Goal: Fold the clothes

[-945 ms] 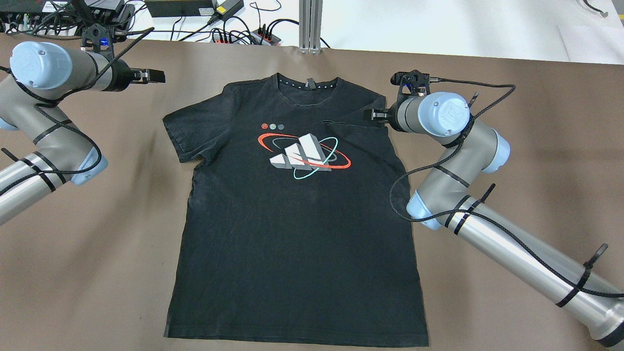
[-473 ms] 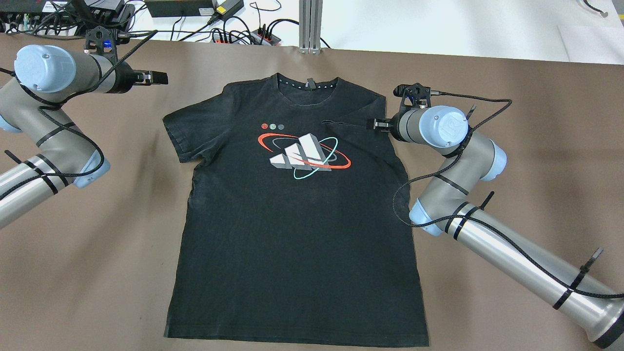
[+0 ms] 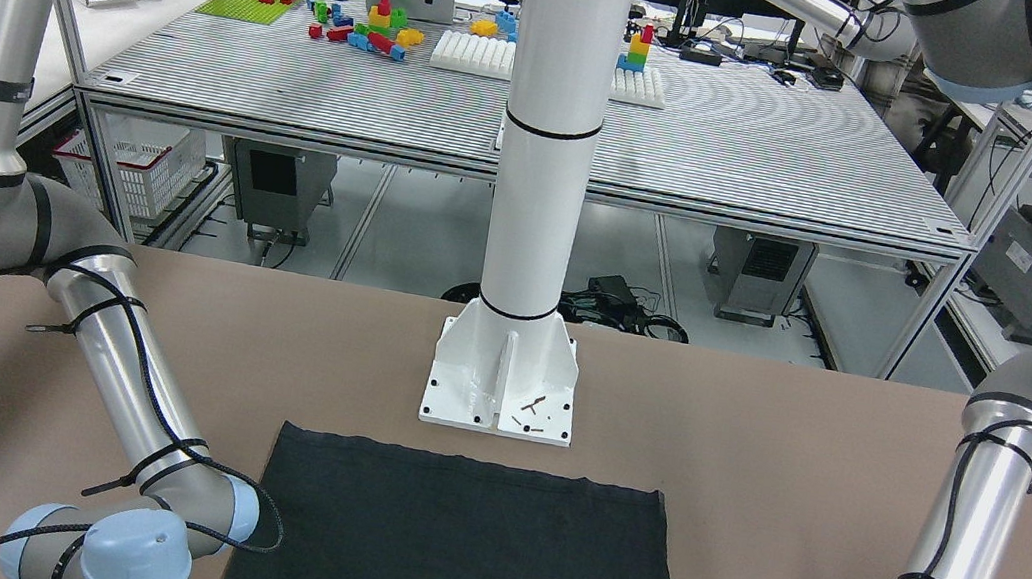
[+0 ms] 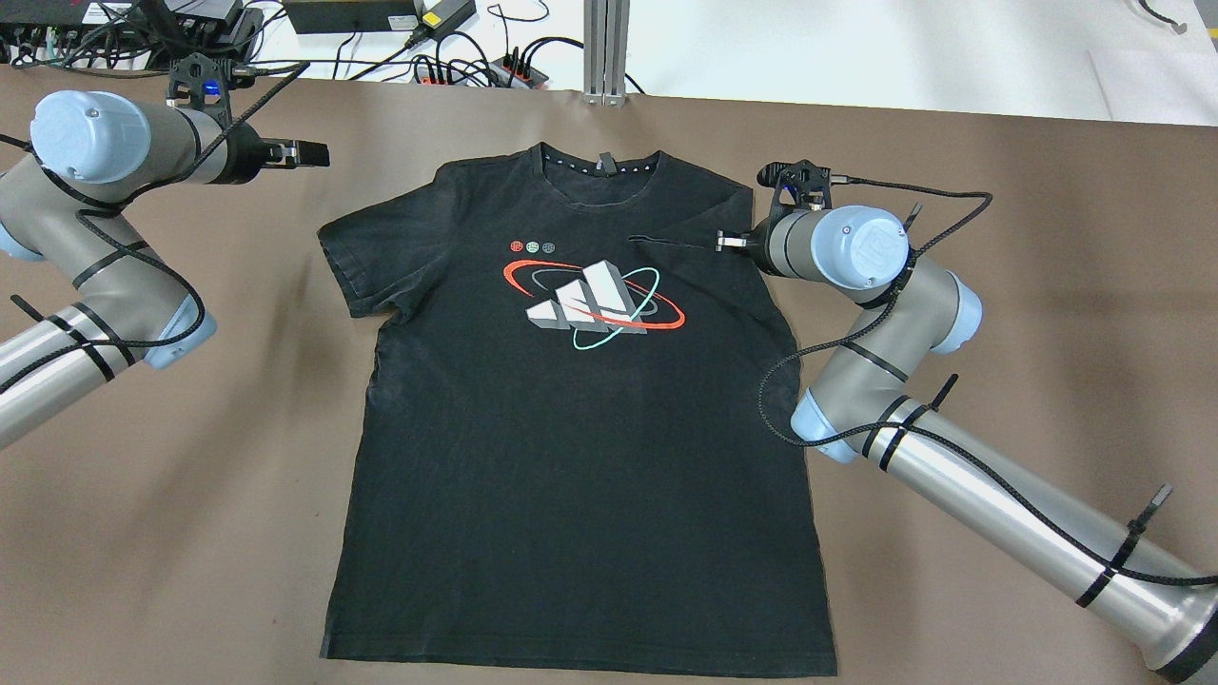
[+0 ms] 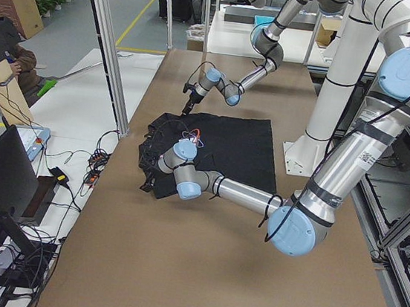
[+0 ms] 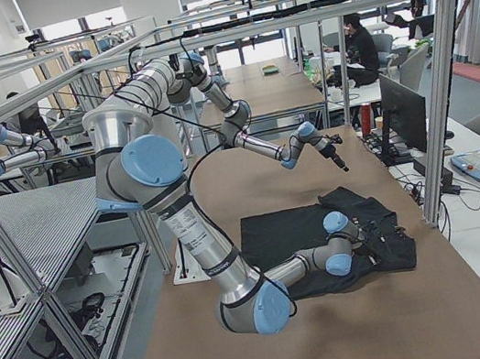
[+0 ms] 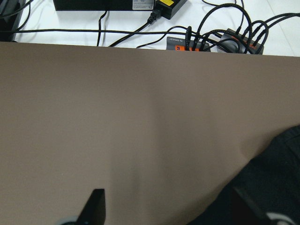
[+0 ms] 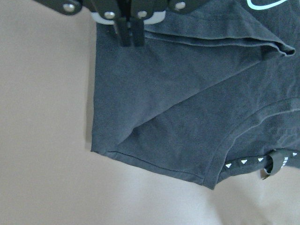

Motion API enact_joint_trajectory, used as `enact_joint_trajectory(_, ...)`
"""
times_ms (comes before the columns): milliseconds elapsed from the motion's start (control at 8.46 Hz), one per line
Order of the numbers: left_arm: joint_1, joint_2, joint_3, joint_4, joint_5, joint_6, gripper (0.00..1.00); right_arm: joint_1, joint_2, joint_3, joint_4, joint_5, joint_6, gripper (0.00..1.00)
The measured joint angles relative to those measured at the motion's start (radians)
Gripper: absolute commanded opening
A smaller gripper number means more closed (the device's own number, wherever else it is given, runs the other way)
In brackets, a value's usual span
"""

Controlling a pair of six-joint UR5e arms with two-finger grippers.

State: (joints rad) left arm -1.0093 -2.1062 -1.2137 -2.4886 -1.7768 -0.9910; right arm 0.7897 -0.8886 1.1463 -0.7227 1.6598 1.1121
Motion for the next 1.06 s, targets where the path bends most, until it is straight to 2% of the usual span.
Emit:
enact_joint_trajectory(591, 0.001, -0.001, 0.003, 0.001, 0.0, 0.0, 0.94, 0.002, -0.005, 0.057, -0.001, 0.047, -0.007, 0.0)
enact_joint_trajectory(1063, 0.002, -0.004, 0.005, 0.002, 0.0, 0.001, 0.94, -0.008, -0.057, 0.164, -0.004, 0.071, -0.006, 0.0)
